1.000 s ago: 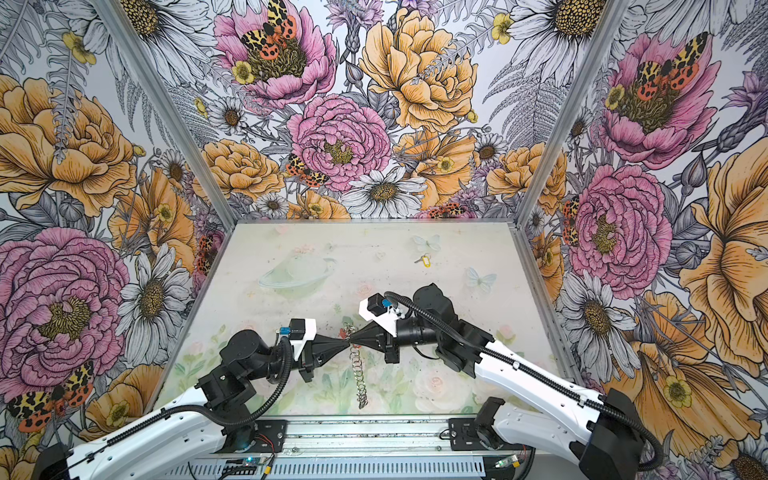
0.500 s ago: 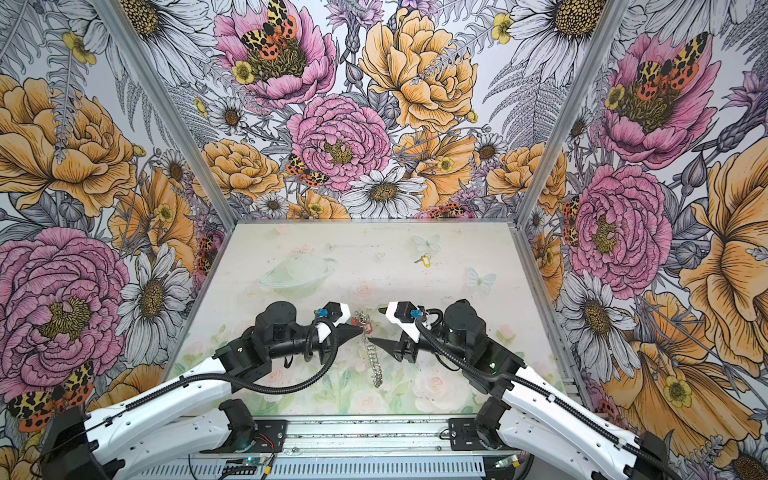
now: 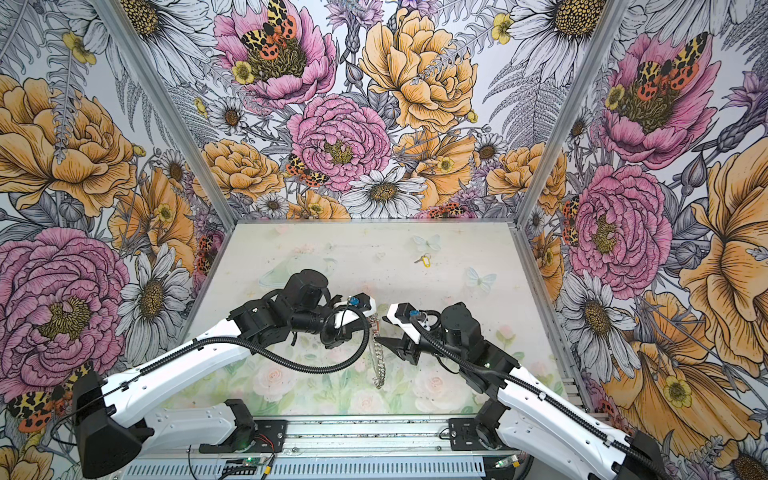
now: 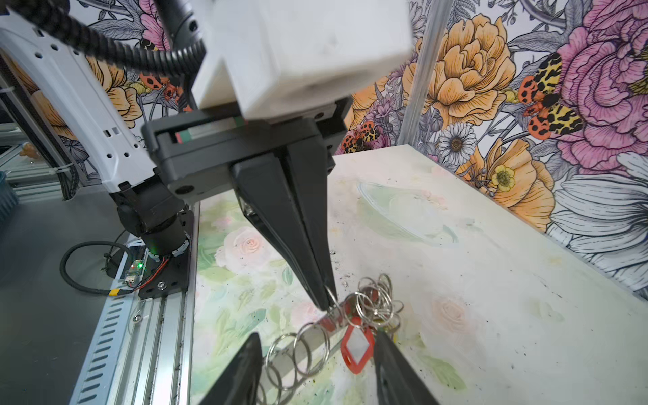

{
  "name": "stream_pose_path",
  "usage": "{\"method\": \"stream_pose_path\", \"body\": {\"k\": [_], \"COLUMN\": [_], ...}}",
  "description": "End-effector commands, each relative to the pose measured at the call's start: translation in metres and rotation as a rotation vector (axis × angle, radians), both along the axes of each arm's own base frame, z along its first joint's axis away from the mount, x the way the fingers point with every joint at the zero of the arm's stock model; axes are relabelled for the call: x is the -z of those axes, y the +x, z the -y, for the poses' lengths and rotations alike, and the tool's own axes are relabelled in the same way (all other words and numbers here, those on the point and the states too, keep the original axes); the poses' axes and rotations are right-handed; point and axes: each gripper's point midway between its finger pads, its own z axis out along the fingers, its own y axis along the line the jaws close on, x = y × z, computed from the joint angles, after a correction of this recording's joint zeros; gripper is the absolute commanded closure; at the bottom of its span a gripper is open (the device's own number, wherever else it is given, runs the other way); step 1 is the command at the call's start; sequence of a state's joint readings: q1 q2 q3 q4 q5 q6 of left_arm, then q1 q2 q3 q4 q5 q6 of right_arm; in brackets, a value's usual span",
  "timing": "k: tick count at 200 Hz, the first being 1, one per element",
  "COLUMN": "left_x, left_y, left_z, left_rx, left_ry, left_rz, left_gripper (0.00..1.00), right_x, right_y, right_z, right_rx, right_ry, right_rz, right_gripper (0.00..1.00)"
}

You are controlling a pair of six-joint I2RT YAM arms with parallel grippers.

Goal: Put the keys on the keyring

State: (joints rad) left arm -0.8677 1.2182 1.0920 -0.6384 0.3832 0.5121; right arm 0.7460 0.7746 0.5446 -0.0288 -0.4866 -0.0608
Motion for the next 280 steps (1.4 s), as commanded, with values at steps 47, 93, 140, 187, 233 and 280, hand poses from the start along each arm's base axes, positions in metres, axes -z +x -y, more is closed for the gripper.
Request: {"method": "stream_pose_path", "body": {"k": [47, 93, 140, 187, 233, 280], "left_x": [-0.011, -0.021, -0.021, -0.019, -0.021, -0.024], "left_y": [-0.02, -0.022, -0.026, -0.027, -0.031, -0.033], "left_z": [-0.008, -0.007, -0.006, -0.003, -0.003, -0.001], "left_rx": [0.071, 0.078, 0.095, 0.109, 0.122, 0.132], "left_ry": [0.112, 0.086, 0.077, 0.077, 0.065, 0.055], "left_rz": [-0.013, -0.002, -0.02, -0.037, -0.044, -0.049], "left_gripper": [1.0, 1.0, 1.0, 1.0, 1.0, 1.0], "right_x": [0.0, 0.001, -0.001, -0.006, -0.007, -0.006], "right_y": [-0.002, -0.023, -0.02, -0.016, -0.013, -0.013], "right_z": [-0.001, -0.014, -0.015, -0.015, -0.016, -0.02], "right_rx": [-0.094, -0.272, -0.263, -0.24, -0.229, -0.245], "right_ry": [0.036, 0.062, 0.068, 0.074, 0.08, 0.083], "right_rz": [-0.087, -0.163, -0.155, -0.132, -0.128, -0.14], "right_gripper": [0.69, 0.69, 0.74, 0.78, 0.77, 0.83]}}
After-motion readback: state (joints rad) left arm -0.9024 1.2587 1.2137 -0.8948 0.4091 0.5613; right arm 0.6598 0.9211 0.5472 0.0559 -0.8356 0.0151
